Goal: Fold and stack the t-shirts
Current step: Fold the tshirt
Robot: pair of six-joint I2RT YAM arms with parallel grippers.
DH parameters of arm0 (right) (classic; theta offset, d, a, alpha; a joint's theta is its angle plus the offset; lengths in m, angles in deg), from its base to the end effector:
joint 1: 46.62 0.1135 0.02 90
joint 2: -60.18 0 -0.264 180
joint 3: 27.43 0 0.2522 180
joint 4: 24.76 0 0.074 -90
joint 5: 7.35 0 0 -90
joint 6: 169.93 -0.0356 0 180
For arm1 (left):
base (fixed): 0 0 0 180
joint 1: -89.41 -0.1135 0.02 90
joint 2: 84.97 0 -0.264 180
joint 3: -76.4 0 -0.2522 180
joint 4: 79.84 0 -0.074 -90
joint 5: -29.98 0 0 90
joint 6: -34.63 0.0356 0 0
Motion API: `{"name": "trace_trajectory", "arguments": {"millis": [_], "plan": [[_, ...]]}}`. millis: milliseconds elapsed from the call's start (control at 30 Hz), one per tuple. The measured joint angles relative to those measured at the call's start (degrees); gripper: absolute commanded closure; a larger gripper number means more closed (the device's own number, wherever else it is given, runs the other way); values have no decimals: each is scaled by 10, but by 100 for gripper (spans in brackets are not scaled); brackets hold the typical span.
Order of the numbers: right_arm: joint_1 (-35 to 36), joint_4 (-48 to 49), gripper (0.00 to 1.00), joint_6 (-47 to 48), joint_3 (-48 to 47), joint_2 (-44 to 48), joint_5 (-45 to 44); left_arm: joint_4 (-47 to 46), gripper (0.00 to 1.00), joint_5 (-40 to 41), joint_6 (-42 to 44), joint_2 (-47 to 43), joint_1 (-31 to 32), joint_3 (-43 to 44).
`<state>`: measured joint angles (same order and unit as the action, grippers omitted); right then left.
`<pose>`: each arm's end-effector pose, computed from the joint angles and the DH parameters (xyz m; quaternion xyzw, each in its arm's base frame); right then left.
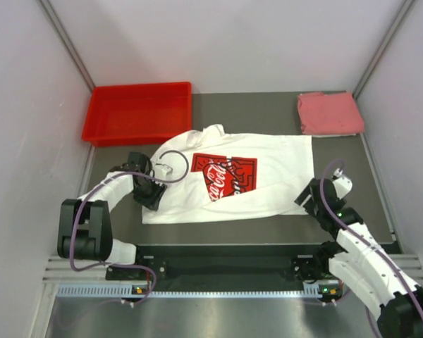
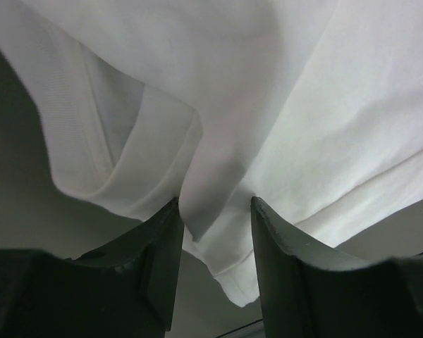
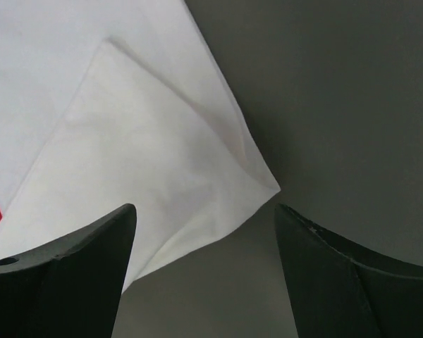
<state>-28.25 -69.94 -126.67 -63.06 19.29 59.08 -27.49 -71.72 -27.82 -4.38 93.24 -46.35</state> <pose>0.1369 0.0304 0.1810 0.2927 0.8761 0.0163 0.3826 0.2343 -0.0229 0.1685 0.2792 0.9468 -0.0735 0.1420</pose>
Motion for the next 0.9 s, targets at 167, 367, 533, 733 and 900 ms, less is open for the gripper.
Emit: {"name": "trace_trajectory", "arguments": {"millis": [167, 367, 533, 733, 900], "plan": [[-54, 12, 40, -17, 10, -41, 40, -17, 70, -14, 5, 3, 0, -13], [-63, 57, 80, -39, 20, -103, 54, -16, 87, -36, 15, 3, 0, -14], [-70, 70, 100, -64, 27, -105, 56, -11, 100, -49, 24, 15, 0, -9], [-85, 51, 100, -70, 18, -110, 83, 4, 100, -49, 30, 30, 0, 5], [-114, -14, 100, -38, -23, -148, 130, 13, 100, -20, 59, 15, 3, -1]]}}
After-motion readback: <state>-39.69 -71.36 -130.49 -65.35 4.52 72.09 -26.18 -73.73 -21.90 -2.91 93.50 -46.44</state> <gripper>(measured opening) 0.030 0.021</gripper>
